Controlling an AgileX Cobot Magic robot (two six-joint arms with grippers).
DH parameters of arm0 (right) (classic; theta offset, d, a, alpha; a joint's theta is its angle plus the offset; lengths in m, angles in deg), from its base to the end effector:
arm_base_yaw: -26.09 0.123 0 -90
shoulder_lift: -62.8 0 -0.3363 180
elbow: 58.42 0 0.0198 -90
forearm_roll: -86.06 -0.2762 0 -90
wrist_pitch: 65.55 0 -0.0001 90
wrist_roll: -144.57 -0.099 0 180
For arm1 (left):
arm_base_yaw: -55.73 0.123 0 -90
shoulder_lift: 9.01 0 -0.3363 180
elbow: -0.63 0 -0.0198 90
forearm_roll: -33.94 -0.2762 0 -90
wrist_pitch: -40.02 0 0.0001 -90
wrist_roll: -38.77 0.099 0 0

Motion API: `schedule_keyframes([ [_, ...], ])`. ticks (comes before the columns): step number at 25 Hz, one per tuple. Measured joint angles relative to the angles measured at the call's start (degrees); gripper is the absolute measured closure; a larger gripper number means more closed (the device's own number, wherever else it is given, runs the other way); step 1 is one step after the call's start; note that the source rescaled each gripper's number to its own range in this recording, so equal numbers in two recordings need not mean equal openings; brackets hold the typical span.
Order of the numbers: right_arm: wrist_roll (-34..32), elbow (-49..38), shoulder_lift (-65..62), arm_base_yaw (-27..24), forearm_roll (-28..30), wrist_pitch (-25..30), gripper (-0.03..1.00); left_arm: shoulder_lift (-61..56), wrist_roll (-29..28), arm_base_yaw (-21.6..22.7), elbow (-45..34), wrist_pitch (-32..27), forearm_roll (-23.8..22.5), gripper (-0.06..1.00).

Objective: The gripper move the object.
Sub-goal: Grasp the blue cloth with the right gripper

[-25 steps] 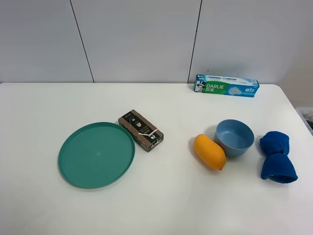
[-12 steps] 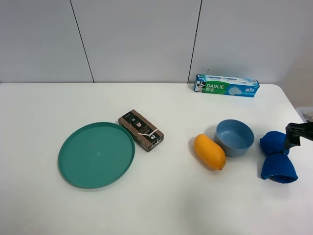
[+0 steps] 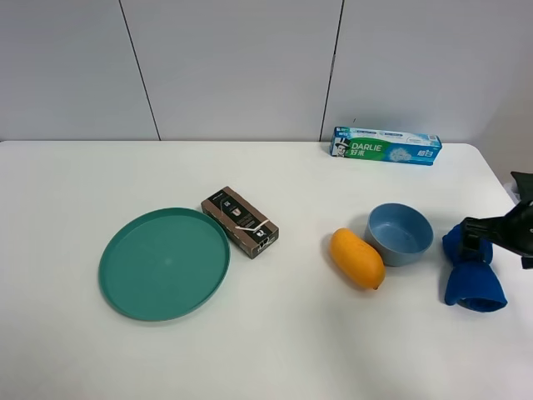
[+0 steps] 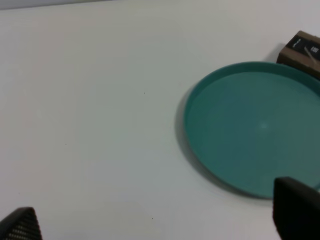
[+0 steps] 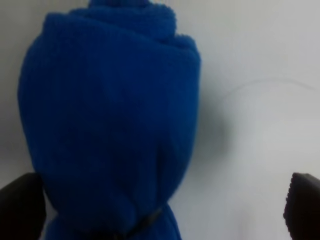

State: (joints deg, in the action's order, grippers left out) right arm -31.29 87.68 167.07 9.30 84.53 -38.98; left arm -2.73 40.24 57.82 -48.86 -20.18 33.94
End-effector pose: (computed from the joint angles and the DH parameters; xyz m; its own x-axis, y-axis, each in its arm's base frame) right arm 0.2950 -0.0878 0.1608 -0.9363 0.2320 -0.2636 0.2408 0.9706 -0.0012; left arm -0.0281 -0.0010 0.2881 -0.4384 0.0097 -0.8987 -0.0252 0.9994 0.0231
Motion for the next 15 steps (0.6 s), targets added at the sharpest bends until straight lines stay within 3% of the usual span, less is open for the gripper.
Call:
schedule_keyframes([
  [10,0.1,0.1,7.3,3.5,-2.6,-4.5,0.22,0.0,0.0,0.0,0.0,0.0,0.0,-0.06],
  [12,0.1,0.1,7.4,3.5,-2.6,-4.6,0.36,0.0,0.0,0.0,0.0,0.0,0.0,-0.06],
  [15,-0.1,0.1,7.3,3.5,-2.6,-3.6,0.83,0.0,0.0,0.0,0.0,0.0,0.0,-0.06],
])
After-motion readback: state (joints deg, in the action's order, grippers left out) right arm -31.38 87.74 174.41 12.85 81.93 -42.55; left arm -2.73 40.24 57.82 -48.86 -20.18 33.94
